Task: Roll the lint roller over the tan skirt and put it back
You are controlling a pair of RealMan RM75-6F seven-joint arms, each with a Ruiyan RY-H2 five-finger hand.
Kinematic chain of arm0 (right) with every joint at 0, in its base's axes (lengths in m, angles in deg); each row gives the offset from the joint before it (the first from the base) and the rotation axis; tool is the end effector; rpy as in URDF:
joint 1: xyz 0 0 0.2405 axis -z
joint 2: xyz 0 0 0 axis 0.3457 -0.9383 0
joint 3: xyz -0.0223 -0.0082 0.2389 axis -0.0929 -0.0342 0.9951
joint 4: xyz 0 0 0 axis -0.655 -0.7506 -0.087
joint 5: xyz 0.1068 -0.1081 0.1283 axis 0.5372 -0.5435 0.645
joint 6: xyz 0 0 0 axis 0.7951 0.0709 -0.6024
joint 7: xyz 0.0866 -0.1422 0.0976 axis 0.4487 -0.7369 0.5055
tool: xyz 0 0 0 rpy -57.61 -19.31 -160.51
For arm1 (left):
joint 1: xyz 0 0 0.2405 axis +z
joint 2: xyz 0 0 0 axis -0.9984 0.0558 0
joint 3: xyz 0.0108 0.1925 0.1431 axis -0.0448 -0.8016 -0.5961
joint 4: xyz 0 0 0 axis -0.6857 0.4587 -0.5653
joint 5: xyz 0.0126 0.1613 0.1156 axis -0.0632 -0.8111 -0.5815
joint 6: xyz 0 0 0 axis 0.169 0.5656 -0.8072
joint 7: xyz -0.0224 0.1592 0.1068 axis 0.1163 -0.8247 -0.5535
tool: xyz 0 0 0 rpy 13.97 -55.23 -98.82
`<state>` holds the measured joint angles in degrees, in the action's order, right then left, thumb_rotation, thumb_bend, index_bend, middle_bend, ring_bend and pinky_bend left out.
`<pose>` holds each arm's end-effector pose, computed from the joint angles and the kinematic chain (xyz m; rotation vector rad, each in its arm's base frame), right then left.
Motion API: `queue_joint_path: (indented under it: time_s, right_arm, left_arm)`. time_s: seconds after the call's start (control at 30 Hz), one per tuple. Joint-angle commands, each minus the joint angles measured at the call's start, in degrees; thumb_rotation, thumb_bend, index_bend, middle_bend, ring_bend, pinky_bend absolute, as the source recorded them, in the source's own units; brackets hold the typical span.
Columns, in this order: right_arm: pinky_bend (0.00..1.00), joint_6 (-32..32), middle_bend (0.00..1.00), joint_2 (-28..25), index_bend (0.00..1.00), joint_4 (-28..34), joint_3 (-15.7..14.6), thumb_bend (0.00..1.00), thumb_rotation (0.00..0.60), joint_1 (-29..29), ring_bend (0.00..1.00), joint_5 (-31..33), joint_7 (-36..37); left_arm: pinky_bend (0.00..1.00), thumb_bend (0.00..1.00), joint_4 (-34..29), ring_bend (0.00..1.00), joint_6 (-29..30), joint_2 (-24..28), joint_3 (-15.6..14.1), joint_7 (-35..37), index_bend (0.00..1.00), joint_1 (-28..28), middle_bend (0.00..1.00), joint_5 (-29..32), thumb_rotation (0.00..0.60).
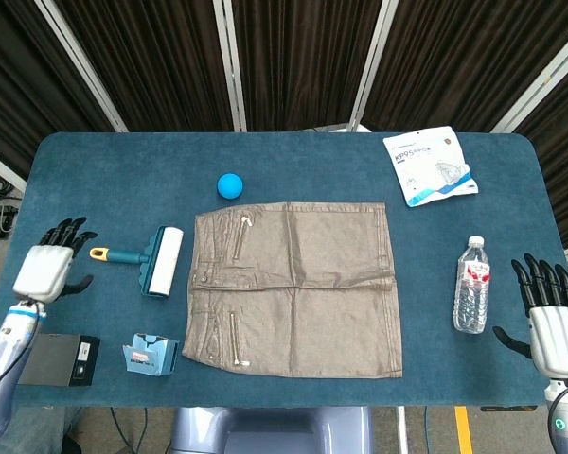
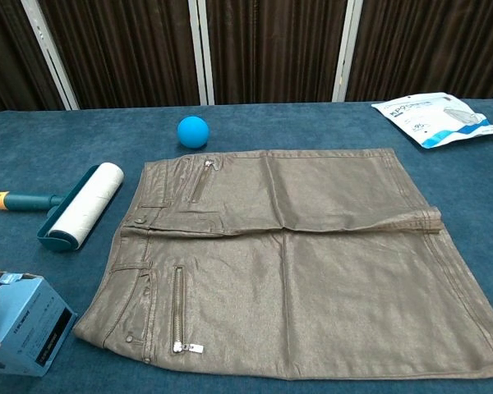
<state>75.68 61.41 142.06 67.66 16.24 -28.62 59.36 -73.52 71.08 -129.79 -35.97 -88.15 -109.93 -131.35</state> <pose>-0.2838 -0.2333 0.1760 1.3433 -0.6861 0.8790 -0.2966 0.3482 0.0924 -1.6014 -0.8761 -0.7327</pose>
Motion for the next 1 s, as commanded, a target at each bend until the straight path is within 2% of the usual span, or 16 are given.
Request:
queue_joint_path:
  time_s: [0.03, 0.4, 0.57, 1.0]
  right_arm:
    - [0.00, 0.00, 0.00, -0.05, 0.00, 0.42, -0.02, 0.00, 0.600, 0.18, 0.00, 0.36, -0.76]
    - [0.00, -1.40, 0.00, -0.14, 0.00, 0.27, 0.03, 0.00, 0.600, 0.12, 0.00, 2.03, -1.38]
    - [0.00, -1.71, 0.00, -0.02, 0.00, 0.11, 0.15, 0.00, 0.600, -0.03, 0.00, 2.35, -1.60]
    - [0.00, -2.79, 0.00, 0.03, 0.00, -0.18, 0.35, 0.00, 0.600, -0.41, 0.00, 3.40, -1.81]
  left_arm:
    - [0.16, 0.32, 7.73, 0.06, -4.85, -5.55, 0.07, 1.20, 0.25, -4.33, 0.08, 0.70, 0.600]
    - [0.18, 0.36, 17.13, 0.11, -9.92, -12.18, -0.78, 2.13, 0.28, -8.04, 0.13, 1.62, 0.600]
    - [0.21, 0.38, 18.80, 0.13, -10.52, -13.59, -0.89, 2.30, 0.29, -8.79, 0.17, 1.88, 0.600]
    - [0.26, 0.40, 20.59, 0.17, -10.49, -15.89, -1.96, 0.65, 0.31, -9.90, 0.18, 1.72, 0.600]
